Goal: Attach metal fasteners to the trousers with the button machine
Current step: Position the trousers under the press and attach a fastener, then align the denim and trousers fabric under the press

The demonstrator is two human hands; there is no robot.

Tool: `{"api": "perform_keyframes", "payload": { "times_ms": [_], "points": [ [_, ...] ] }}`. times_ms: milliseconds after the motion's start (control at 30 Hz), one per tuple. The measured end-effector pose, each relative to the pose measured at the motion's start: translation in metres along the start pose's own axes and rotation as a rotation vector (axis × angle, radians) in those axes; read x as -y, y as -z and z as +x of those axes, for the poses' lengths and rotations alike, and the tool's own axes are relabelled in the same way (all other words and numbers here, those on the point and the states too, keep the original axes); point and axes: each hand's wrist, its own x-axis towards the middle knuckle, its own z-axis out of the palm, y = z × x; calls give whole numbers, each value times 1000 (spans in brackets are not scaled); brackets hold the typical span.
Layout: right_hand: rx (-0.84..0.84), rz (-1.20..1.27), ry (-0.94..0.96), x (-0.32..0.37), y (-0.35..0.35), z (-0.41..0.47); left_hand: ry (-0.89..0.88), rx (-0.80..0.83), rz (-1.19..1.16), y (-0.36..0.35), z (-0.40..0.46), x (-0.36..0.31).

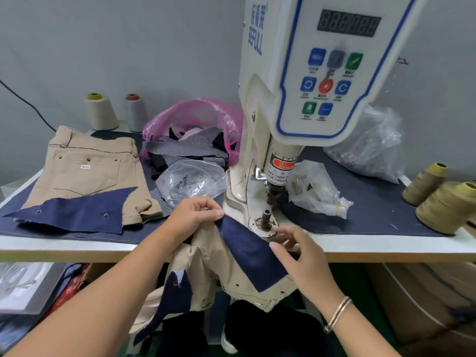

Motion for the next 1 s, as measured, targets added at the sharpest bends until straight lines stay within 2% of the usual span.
{"api": "perform_keyframes", "payload": {
  "times_ms": [167, 300, 433, 500, 600, 667, 833, 1000],
  "points": [
    [123, 94, -76, 3, 6, -1, 11, 157, 57, -1, -5, -11],
    [151, 13, -63, 3, 20, 1, -12, 188, 41, -8, -1, -23],
    [301, -79, -72, 0, 25, -1, -41, 243, 12, -16, 4, -34],
    [323, 124, -162, -4, 34, 4, -19, 291, -23, -19, 5, -38],
    [236, 516, -276, -7, 57, 22, 30, 316, 9, -21, 11, -40],
    [200, 632, -336, -8, 66, 38, 50, 319, 57, -23, 16, -36],
    [207, 675, -344, -23, 68, 61, 110, 276, -12, -28, 20, -14],
    [256, 573, -312, -30, 65, 58, 148, 292, -120, -28, 22, -11]
  ]
}}
